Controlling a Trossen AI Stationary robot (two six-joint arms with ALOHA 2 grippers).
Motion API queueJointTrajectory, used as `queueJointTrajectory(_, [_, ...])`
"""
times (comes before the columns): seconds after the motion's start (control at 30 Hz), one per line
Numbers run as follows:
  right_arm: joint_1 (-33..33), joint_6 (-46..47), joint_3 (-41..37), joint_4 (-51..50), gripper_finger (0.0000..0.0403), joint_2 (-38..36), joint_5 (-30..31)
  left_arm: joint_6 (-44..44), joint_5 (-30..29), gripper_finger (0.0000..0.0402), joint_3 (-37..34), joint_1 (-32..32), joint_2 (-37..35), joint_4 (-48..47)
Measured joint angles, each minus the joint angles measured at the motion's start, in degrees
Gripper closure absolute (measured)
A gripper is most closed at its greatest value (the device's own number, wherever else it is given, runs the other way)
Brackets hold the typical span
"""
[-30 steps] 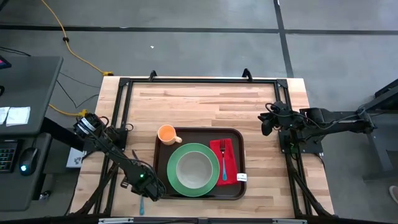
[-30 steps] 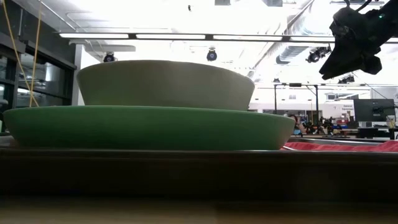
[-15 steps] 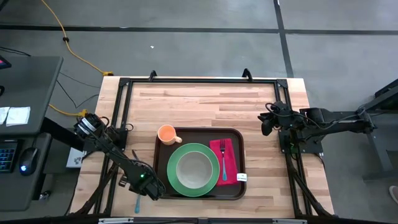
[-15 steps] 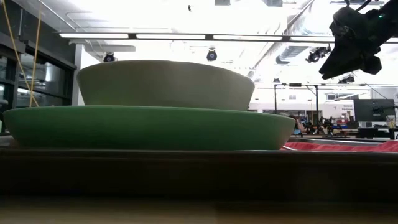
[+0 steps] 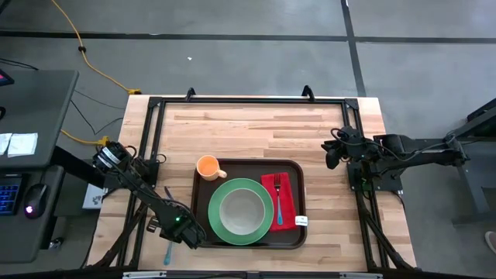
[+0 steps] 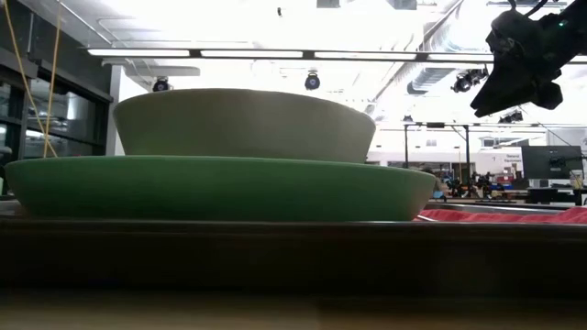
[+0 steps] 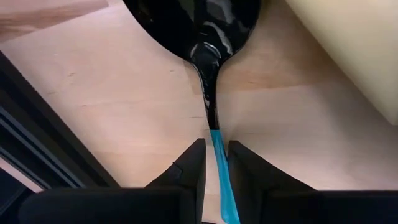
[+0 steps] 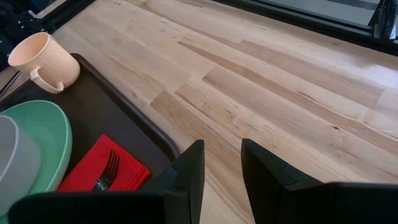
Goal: Set up tray
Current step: Put the blue spoon on the red table napkin to the left of the blue fork
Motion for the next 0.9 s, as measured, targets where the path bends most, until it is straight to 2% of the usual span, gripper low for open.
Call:
queueJointTrajectory(0.37, [0.00,-0.20,0.00,-0.01,0.0318,0.02,0.39,0.90,-1.05,0.0310,-0.04,-0.07,-0.02,0.18])
queueJointTrajectory(0.67, [-0.01,-0.20,0.00,0.01,0.0318,0.00,0.42,1.09,-1.31,0.0383,-0.04,-0.04,-0.04,-0.39])
queueJointTrajectory(0.9, [0.00,-0.20,0.00,0.59,0.0318,0.00,0.44,1.18,-0.96,0.0368,-0.04,-0.07,-0.02,-1.36])
